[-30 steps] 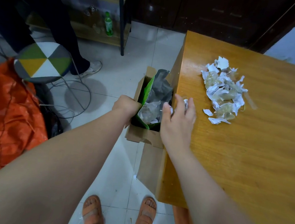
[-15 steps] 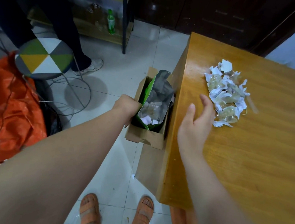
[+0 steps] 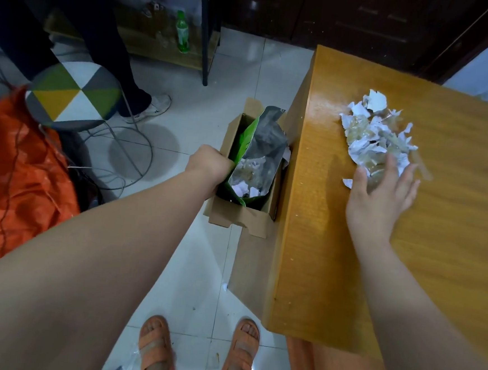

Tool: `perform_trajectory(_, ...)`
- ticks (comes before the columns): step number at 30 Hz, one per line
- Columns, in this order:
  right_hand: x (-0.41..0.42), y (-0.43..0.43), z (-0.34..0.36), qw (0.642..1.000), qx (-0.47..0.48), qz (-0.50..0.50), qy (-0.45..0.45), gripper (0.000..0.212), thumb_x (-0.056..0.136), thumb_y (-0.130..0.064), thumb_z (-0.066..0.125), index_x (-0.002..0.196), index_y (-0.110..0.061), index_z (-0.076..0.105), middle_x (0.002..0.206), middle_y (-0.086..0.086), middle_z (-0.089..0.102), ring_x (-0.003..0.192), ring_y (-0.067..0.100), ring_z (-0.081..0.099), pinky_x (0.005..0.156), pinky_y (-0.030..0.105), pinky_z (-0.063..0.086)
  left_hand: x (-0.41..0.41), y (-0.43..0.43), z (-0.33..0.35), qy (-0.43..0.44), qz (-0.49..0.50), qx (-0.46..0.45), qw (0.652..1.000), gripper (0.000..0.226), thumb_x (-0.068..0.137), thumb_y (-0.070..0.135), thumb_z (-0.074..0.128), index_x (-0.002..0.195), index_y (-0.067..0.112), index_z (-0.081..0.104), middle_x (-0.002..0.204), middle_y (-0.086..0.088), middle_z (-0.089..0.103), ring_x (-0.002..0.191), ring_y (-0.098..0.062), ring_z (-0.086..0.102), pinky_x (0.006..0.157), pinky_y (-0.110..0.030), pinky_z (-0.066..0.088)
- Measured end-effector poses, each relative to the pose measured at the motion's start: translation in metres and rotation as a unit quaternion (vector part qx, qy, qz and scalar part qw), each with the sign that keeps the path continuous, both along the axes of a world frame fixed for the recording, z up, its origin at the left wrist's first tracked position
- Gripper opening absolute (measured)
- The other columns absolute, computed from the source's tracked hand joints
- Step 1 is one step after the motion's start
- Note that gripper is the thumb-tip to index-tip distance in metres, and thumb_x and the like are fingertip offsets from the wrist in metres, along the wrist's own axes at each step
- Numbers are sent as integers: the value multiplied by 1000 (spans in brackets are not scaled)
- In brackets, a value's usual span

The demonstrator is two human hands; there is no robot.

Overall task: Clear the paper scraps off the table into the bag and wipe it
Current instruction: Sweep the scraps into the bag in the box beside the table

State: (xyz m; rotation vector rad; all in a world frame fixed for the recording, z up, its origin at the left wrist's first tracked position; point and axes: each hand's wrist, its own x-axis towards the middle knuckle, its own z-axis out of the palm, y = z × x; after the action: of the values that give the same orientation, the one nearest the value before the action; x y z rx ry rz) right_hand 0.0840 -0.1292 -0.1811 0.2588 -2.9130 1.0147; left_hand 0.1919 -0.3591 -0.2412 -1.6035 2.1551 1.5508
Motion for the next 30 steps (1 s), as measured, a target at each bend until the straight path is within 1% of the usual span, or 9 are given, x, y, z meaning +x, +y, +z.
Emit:
perform_trajectory(5, 8, -6, 2, 998, 8, 49, -49, 50, 96, -44, 41, 143, -31, 31, 159, 5, 5, 146, 26, 4, 115, 39, 12, -7, 2, 7, 2, -2, 2, 1000, 26, 62, 22, 52, 77, 2, 60, 87, -26, 64, 63, -32, 49, 50, -24, 35)
perform_trajectory(9, 24, -20, 0, 994, 31, 99, -34, 48, 96, -42, 43, 141, -31, 35, 159, 6, 8, 146, 25, 5, 115, 40, 13, -17, 2, 16, -4, -13, 2, 1000, 19, 56, 21, 50, 68, 7, 44, 111, -34, 57, 71, -44, 59, 50, -35, 43)
perform_trajectory(11, 31, -29, 0, 992, 41, 118, -31, 46, 96, -39, 44, 140, -31, 37, 159, 4, 9, 145, 24, 6, 116, 39, 14, -20, 1, 16, -6, -12, -2, 1000, 18, 54, 20, 49, 63, 9, 38, 114, -35, 54, 75, -47, 61, 49, -28, 36)
perform_trajectory(16, 46, -59, 1, 987, 28, 158, -31, 43, 97, -30, 44, 139, -28, 40, 157, 6, 13, 145, 25, 7, 115, 37, 14, -17, 0, 20, -27, -40, -15, 999, 15, 50, 19, 45, 59, 10, 37, 76, -35, 44, 51, -29, 37, 46, -23, 28)
perform_trajectory(18, 51, -74, 3, 981, 18, 184, -51, 41, 96, -27, 48, 136, -30, 43, 157, 4, 14, 145, 24, 5, 115, 38, 14, -15, 1, 20, -35, -58, -18, 998, 14, 57, 19, 50, 60, 9, 40, 75, -20, 45, 50, -28, 38, 46, -22, 29)
perform_trajectory(20, 55, -87, 7, 972, -19, 224, -74, 42, 93, -23, 53, 134, -31, 45, 157, 1, 17, 144, 21, 5, 115, 36, 14, -14, 2, 21, -35, -57, -17, 998, 14, 62, 19, 52, 66, 6, 47, 77, -23, 48, 55, -32, 48, 48, -22, 32)
perform_trajectory(24, 55, -90, 17, 948, -141, 268, -98, 43, 89, -16, 57, 130, -28, 50, 152, -4, 28, 139, 9, 22, 104, 16, 20, -13, 1, 25, -17, -47, -1, 999, 28, 55, 26, 52, 74, 5, 54, 68, -14, 49, 56, -29, 45, 50, -22, 34)
perform_trajectory(27, 52, -79, 20, 955, -175, 235, -38, 33, 91, -8, 51, 119, -22, 59, 136, -2, 46, 127, 3, 37, 102, 8, 27, -13, 0, 22, -10, -41, 0, 999, 14, 66, 20, 57, 67, 7, 51, 65, -12, 46, 54, -27, 41, 49, -24, 35)
perform_trajectory(30, 45, -67, 22, 968, -193, 160, -3, 28, 91, -3, 46, 104, -19, 65, 119, -4, 53, 115, 3, 45, 100, 14, 36, -11, -1, 21, -8, -39, 2, 999, 14, 65, 20, 57, 65, 8, 52, 64, -11, 47, 56, -28, 43, 54, -26, 39)
